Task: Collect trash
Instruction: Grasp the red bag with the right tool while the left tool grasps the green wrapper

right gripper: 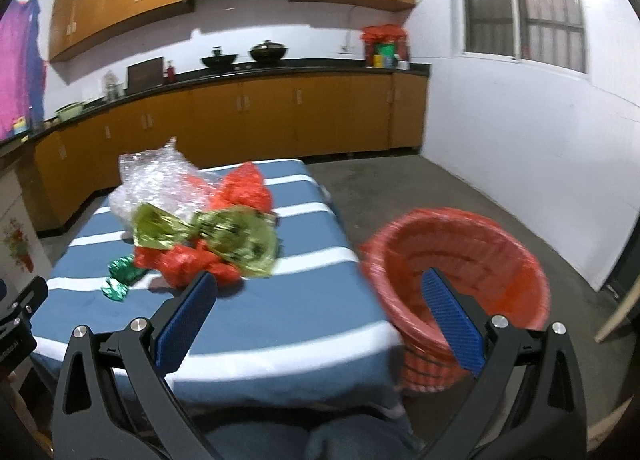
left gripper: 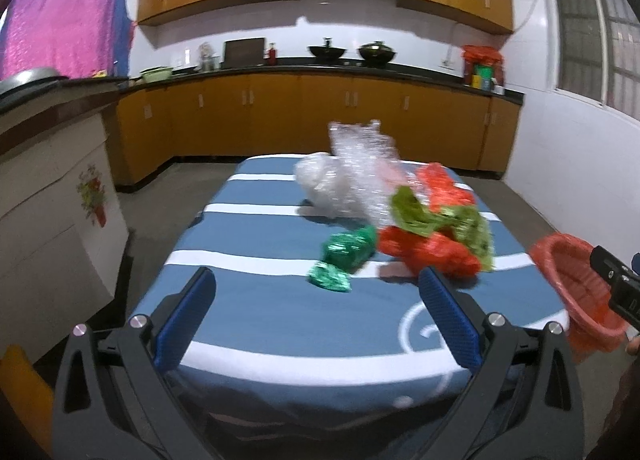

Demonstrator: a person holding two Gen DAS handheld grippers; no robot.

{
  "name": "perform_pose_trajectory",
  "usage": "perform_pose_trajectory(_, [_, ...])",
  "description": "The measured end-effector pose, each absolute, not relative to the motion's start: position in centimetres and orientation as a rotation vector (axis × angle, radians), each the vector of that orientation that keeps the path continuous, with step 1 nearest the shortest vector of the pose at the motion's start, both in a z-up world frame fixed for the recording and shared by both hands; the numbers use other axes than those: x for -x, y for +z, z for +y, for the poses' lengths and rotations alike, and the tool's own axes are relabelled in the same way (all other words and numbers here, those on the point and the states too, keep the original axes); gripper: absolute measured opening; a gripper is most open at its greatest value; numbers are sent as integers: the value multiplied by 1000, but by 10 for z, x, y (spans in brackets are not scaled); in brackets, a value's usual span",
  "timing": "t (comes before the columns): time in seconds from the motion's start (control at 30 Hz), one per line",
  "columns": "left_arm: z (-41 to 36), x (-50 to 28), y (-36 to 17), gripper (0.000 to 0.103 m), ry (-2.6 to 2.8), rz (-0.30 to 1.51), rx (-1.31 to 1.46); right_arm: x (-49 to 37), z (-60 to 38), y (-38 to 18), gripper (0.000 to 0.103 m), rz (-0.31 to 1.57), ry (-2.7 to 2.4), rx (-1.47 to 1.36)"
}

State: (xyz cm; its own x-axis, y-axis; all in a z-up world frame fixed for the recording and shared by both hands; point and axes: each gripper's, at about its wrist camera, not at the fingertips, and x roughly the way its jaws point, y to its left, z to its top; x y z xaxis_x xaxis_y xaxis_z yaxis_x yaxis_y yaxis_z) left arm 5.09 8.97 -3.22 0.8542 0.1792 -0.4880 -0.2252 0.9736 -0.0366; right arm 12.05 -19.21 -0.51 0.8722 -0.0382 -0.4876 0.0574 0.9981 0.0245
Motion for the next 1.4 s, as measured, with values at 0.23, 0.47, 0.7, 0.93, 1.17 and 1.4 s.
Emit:
perform_pose_trajectory(0.23, [126, -62, -37, 99, 301, 516, 131, -158, -150, -17, 98, 524, 76, 27])
perform_pose_trajectory(0.47, [151, -68, -43, 99, 342, 528, 162, -195, -99, -44, 89, 593, 219, 120])
perform_pose_trajectory(0.7, [162, -77, -51, 99, 338, 547, 167, -224, -77, -69, 89, 647, 225, 232])
perform_pose_trajectory(0.93, [159, -97, -50, 99, 301, 540, 147, -242, -73, -82, 61, 706, 251, 272])
perform_pose_trajectory(1.17, [160, -111, -52, 99, 295, 547, 139, -237, -76, -72, 48, 687, 306, 238])
perform_pose_trajectory(1.4, [156, -121, -58, 99, 275, 569, 125, -223, -87, -50, 48, 644, 369, 153])
